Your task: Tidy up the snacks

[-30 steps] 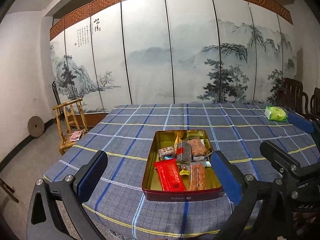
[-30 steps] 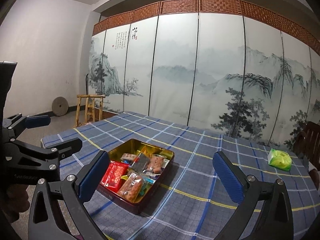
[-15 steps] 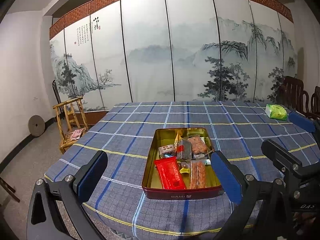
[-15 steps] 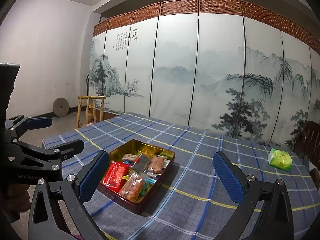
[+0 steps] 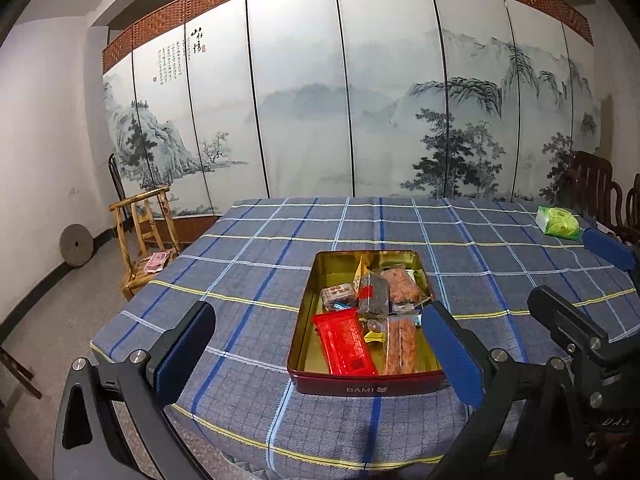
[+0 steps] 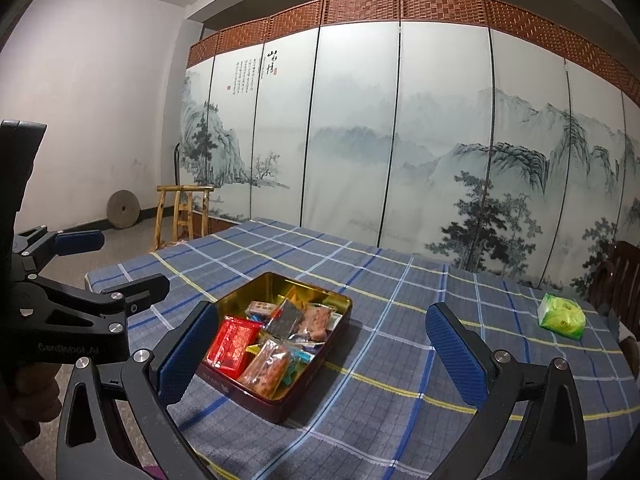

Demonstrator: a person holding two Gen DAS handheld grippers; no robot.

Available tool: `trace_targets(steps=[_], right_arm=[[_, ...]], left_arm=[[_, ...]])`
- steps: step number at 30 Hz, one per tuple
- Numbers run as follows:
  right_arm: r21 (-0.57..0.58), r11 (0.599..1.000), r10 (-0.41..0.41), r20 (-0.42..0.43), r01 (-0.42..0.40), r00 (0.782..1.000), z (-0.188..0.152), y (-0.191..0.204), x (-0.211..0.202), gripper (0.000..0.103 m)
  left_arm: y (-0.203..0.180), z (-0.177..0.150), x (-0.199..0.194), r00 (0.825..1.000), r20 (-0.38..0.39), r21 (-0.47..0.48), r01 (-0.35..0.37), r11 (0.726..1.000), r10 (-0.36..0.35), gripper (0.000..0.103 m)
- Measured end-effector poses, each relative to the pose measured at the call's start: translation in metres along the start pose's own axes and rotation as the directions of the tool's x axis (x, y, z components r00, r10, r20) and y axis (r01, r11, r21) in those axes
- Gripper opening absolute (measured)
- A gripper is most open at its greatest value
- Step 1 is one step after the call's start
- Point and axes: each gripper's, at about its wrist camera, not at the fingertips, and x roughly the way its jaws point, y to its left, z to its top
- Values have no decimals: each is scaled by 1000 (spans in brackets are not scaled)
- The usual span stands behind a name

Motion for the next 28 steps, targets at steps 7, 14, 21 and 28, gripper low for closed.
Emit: trace_targets(steps=[7,14,21,28], right_arm=[[4,1000,2,-9,-2,1000,-2,-1,2,103],[9,1000,5,-19,-5,1000,-5,-3,5,103],[76,997,8,-111,0,994,-23,-41,24,103],[68,990,-91,-376,125,922,-74,-148,78,103]], left_arm=[[-1,0,4,1000,-12,-2,-4,1000,4,102],[-3,-2,9,1000,-28,1,-3,1000,3,102],[-13,-5,23,998,-65,33,-10,999,13,102],[-21,6,36,994,-112,23,-12,1000,15,102]])
